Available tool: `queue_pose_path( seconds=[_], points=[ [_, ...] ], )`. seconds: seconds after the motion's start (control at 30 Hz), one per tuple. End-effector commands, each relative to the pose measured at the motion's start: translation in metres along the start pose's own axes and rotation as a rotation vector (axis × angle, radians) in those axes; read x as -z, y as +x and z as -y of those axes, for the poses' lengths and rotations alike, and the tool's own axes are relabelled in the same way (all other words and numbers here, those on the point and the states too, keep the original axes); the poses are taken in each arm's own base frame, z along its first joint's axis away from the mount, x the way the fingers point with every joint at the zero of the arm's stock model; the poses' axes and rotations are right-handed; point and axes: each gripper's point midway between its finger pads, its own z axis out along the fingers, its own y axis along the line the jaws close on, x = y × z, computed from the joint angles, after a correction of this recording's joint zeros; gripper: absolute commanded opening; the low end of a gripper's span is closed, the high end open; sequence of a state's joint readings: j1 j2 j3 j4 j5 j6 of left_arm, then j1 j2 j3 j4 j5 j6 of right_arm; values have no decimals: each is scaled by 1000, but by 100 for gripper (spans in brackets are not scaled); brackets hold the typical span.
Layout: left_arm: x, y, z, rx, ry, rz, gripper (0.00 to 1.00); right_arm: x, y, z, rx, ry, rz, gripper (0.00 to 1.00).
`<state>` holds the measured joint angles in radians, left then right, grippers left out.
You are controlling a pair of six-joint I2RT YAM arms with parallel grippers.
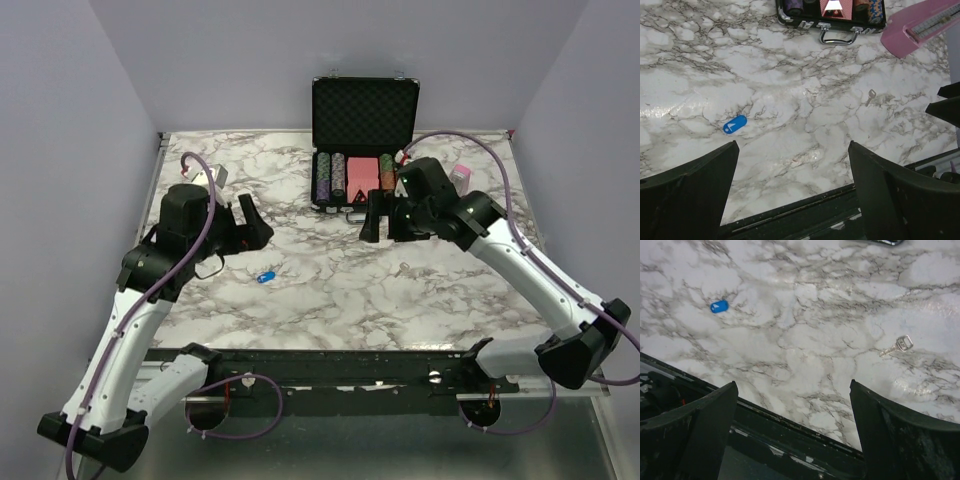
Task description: Remove the keys from the keyring
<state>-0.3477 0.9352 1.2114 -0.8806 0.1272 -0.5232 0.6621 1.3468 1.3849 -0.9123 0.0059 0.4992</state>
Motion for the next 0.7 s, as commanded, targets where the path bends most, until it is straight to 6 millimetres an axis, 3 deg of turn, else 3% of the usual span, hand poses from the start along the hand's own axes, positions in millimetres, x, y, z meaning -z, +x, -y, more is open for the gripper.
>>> queue_pose_path(
  seconds=[0.0, 0.33, 0.43, 0.57, 0.67],
  points=[
    [12, -15, 3, -48, 59, 165, 99, 40, -45, -31, -5, -141, 204, 100],
    [35, -6, -5, -60, 131, 387, 99, 81, -80, -56, -161, -338, 471, 100],
    [40, 1, -15, -59, 111, 430, 99, 89, -78, -55, -239, -406, 541, 100],
    [45, 10, -33, -40, 76, 510, 99, 93, -73, -33, -414, -391, 626, 100],
    [48, 16, -42, -37, 72, 575, 99, 93, -60, -32, -413, -417, 616, 100]
  ],
)
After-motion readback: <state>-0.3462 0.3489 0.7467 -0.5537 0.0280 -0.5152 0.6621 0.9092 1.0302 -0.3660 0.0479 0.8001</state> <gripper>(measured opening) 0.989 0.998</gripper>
